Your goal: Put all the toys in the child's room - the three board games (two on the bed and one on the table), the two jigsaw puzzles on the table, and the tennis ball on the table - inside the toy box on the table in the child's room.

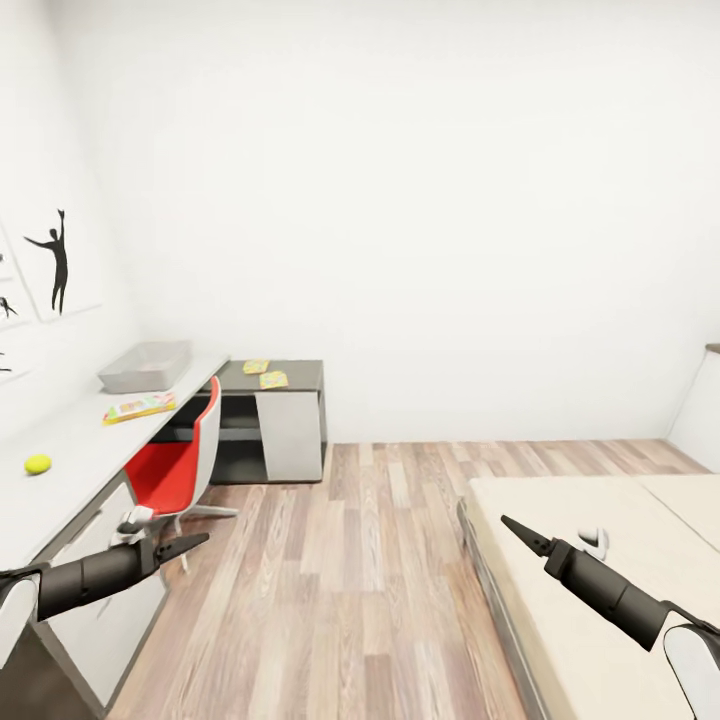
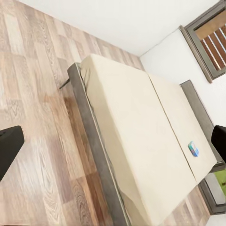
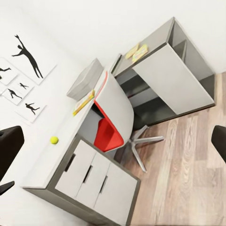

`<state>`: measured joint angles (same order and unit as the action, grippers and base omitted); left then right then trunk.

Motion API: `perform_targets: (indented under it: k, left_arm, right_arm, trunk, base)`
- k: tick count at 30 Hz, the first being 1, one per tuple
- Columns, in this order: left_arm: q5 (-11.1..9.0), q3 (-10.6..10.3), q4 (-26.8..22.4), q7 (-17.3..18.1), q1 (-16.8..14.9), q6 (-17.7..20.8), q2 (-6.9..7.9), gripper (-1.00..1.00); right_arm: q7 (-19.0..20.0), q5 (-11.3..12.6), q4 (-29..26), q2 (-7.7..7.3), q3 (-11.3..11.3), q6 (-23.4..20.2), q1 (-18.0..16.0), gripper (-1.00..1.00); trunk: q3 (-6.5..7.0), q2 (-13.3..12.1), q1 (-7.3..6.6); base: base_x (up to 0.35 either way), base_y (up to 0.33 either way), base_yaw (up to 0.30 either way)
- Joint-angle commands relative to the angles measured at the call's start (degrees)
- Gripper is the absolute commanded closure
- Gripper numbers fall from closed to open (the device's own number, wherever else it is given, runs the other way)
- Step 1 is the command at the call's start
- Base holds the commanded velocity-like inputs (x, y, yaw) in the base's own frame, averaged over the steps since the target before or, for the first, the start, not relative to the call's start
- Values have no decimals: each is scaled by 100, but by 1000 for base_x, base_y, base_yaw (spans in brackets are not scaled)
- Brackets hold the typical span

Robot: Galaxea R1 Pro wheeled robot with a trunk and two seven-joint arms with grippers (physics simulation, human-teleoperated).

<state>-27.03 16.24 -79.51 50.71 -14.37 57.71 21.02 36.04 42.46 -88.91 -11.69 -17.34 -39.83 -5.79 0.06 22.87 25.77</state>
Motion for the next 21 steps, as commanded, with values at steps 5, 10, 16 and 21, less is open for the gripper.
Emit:
perform_targets:
  k: [5,10,16,21]
  left_arm:
    - [13,2,0,27,-5,21,-1,-100]
    - [13,2,-1,27,-5,21,-1,-100]
    - [13,2,0,27,-5,21,-1,-100]
    - [13,2,1,27,-5,21,-1,-100]
  right_arm:
    - [7,25,3,0,-7,-36,-1,-100]
    - [8,25,5,0,-7,-34,-1,-100]
    - [8,25,5,0,-6,-30,-1,-100]
    - [8,25,5,0,-8,-33,-1,-100]
  trunk:
    - [-4,5,1]
    - [-5,5,1]
    - [2,5,1]
    - [25,5,1]
  base:
    - [-166,-1,206]
    - [-66,0,53]
    - [-46,0,-19]
    - [-103,0,-132]
